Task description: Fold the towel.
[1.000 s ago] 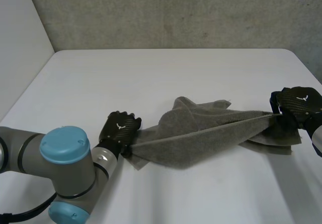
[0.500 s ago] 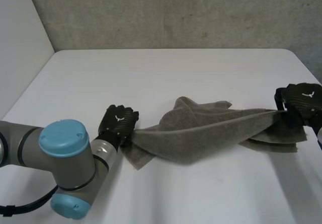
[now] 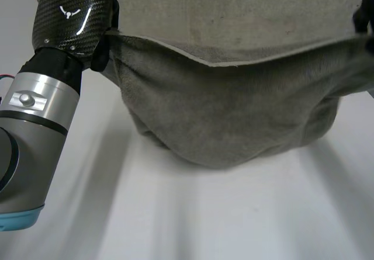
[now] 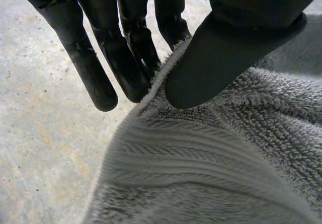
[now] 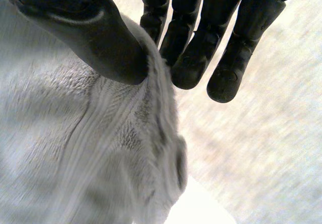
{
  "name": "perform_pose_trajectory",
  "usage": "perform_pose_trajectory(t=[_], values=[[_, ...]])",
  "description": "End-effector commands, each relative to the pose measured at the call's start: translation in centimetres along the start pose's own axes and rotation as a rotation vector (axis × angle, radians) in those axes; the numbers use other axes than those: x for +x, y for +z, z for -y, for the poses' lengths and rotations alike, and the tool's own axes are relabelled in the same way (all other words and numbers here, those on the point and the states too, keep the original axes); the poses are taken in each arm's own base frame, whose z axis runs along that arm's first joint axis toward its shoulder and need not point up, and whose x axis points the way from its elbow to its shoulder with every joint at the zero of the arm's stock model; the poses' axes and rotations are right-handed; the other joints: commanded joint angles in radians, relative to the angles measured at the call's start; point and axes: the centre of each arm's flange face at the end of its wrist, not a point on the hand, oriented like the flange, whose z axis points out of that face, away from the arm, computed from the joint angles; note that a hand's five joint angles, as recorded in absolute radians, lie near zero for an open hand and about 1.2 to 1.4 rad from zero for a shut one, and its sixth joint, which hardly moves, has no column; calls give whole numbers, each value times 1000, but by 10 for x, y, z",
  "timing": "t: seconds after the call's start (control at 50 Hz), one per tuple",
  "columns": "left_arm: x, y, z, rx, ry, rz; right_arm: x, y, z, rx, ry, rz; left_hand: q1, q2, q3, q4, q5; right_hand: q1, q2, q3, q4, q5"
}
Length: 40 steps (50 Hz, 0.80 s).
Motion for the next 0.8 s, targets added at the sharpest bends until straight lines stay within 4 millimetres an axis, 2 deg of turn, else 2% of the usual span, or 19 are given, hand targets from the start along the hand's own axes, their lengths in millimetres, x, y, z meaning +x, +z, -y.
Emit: perform_pose_trajectory(t=[0.02,0.14,0.18,0.26,0.3,0.32,0.36,0.38,0.4,0.42,0.46,0.48,0.62,0.64,0.66,0.7,0.72,0.74,0.8], values=[[20,0,-70,-253,22,-83,-27,35,-54,-291,-53,214,227,180,181,178,198,66,65,62,67,55],[20,14,-124,-391,76,-92,-44,62,-75,-362,-83,235,227,180,181,178,198,66,65,62,67,55],[17,37,-145,-408,153,-90,-53,95,-86,-324,-134,218,227,180,181,178,198,66,65,62,67,55],[12,69,-136,-321,224,-64,-49,127,-73,-207,-189,98,227,180,181,178,198,66,65,62,67,55],[-2,108,-98,-136,255,14,-30,150,-32,29,-235,-120,227,180,181,178,198,66,65,62,67,55],[-2,108,-98,-135,255,15,-30,150,-32,30,-235,-121,227,180,181,178,198,66,65,62,67,55],[-19,138,-53,104,248,130,-11,155,10,311,-226,-306,227,180,181,178,198,66,65,62,67,55],[-19,138,-53,105,248,130,-11,155,11,312,-226,-306,227,180,181,178,198,66,65,62,67,55],[-29,145,-28,223,238,192,-3,143,36,447,-212,-371,227,180,181,178,198,66,65,62,67,55],[-29,145,-27,224,237,192,-3,143,36,448,-212,-371,227,180,181,178,198,66,65,62,67,55],[-54,146,20,405,228,299,4,105,71,577,-203,-416,227,180,181,178,198,66,65,62,67,55],[-58,143,24,408,229,305,2,104,67,553,-199,-401,227,180,181,178,198,66,65,62,67,55],[-53,122,-42,141,226,234,-41,111,-9,170,-112,-78,227,180,181,178,198,66,65,62,67,55],[-48,110,-66,46,215,200,-41,111,-9,169,-112,-77,227,180,181,178,198,66,65,62,67,55],[-48,110,-67,45,214,200,-49,109,-21,121,-107,-36,227,180,181,178,198,66,65,62,67,55],[-38,71,-121,-161,191,135,-58,107,-34,72,-108,-1,227,180,181,178,198,66,65,62,67,55],[-38,71,-121,-162,191,135,-67,104,-52,16,-110,30,227,180,181,178,198,66,65,62,67,55],[-33,51,-141,-241,182,104,-77,101,-72,-43,-103,65,227,180,181,178,198,66,65,62,67,55],[-19,14,-168,-363,168,36,-89,94,-92,-104,-97,99,227,180,181,178,198,66,65,62,67,55]])
